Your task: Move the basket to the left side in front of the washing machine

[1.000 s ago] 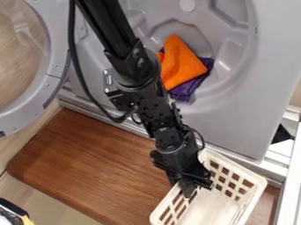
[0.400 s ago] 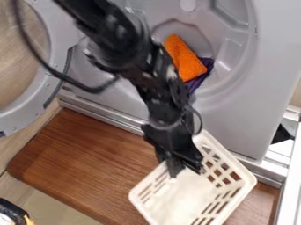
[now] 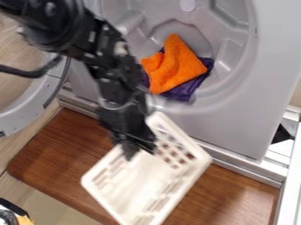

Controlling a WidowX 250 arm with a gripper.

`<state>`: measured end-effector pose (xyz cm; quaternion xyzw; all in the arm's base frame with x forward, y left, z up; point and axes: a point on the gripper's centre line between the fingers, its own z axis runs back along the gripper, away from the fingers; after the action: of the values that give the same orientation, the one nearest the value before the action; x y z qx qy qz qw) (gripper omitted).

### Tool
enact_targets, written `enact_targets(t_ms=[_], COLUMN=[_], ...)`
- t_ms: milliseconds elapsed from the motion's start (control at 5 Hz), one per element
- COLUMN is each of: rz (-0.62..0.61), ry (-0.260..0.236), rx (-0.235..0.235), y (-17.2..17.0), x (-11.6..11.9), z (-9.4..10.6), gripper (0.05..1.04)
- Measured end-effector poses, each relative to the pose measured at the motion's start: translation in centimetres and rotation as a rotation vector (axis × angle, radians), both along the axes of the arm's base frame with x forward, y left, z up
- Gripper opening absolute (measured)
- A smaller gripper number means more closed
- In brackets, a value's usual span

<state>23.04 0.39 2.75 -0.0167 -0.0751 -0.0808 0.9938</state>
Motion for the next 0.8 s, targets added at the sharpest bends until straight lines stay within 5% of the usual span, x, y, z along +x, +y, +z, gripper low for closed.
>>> enact_targets(t_ms=[800], rz=[0.209], ry=[0.106], rx=[0.016], y=[10.9], x=[0.8], z=[-4.1], gripper=[0.094])
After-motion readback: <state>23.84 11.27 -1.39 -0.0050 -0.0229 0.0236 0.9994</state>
